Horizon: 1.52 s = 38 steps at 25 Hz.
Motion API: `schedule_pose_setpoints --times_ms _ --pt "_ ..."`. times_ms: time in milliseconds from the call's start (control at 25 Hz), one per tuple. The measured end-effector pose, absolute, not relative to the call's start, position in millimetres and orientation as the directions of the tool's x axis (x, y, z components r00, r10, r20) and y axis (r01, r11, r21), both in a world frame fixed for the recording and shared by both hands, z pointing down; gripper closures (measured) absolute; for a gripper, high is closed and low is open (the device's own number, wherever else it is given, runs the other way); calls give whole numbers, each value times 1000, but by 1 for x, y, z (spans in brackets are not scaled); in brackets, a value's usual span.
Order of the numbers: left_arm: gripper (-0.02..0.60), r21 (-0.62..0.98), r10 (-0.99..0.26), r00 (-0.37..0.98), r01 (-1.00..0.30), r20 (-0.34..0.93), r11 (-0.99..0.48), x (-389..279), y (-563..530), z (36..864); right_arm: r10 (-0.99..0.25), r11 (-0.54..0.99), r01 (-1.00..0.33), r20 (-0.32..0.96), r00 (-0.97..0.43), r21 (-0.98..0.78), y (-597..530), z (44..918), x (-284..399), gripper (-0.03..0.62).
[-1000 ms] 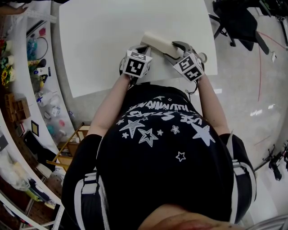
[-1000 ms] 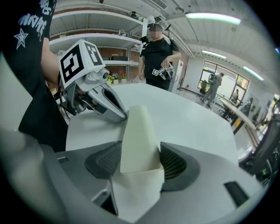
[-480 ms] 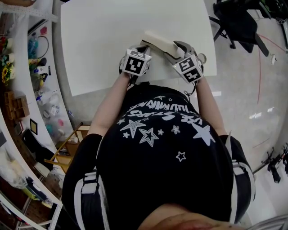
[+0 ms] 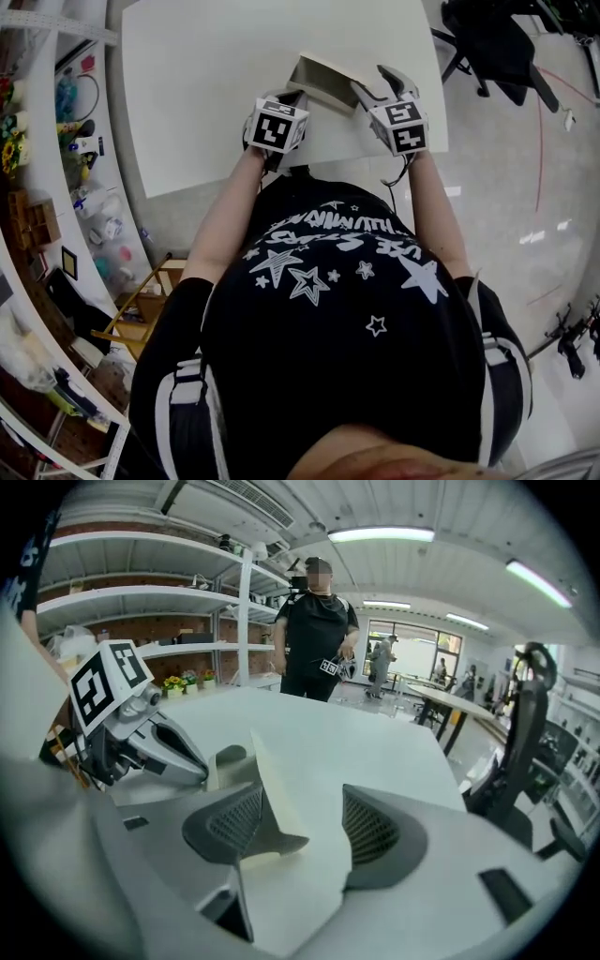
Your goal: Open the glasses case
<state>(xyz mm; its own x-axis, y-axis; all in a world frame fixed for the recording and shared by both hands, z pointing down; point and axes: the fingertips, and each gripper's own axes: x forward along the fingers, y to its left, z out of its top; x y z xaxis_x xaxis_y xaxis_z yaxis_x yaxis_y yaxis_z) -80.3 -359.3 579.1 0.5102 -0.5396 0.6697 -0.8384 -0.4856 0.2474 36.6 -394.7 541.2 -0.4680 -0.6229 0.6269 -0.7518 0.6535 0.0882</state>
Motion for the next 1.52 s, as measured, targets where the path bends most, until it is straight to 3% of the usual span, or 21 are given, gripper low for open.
schedule_pose_setpoints --times_ms 880,1360,1520 --pt "569 213 -681 449 -889 578 -406 -77 -309 532 -646 646 -764 528 -552 -9 -330 509 66 321" --pt "569 183 -733 463 -882 498 -434 -4 -220 488 -672 637 -770 467 -575 -32 -238 488 131 514" --pt "569 184 -755 465 -883 463 -431 13 -185 473 -671 641 -766 453 -587 -42 -206 487 146 548"
